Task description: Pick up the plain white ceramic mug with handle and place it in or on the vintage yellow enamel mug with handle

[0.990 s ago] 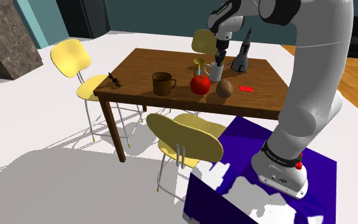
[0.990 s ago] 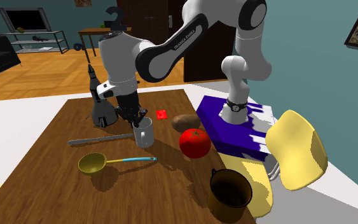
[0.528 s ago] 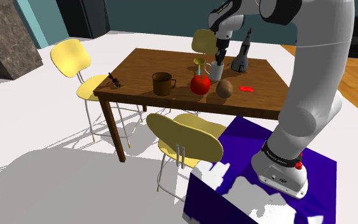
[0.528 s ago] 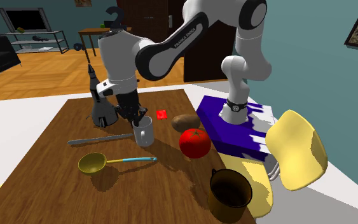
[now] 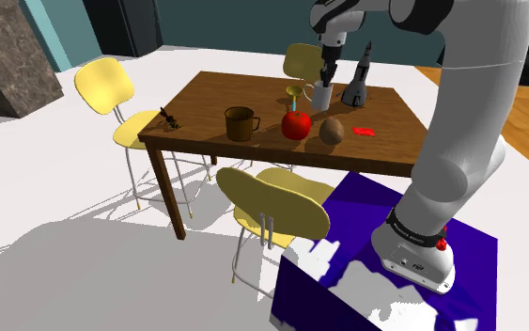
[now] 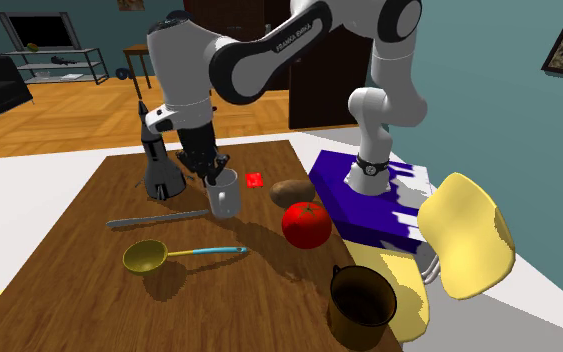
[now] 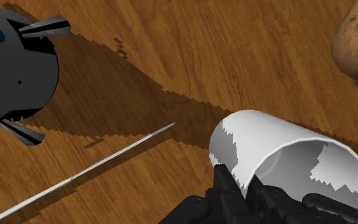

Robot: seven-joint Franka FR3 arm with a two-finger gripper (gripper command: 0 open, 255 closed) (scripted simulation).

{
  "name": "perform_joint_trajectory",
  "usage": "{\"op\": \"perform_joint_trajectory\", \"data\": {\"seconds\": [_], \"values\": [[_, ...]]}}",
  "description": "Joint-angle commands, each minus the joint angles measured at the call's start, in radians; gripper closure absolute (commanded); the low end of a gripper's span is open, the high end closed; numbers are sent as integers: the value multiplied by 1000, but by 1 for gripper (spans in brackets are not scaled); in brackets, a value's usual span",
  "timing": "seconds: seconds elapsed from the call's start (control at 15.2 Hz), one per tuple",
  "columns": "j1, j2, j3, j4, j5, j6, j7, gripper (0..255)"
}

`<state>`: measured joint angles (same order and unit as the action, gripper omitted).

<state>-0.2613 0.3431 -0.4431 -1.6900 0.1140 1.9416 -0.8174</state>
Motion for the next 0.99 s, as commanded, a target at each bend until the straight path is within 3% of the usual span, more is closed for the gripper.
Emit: {"op": "perform_joint_trajectory", "data": {"seconds": [0.0, 0.92], "values": [[1, -7, -2, 18, -4, -24, 2, 255], [-3, -37, -10, 168, -20, -201, 9, 255]]}}
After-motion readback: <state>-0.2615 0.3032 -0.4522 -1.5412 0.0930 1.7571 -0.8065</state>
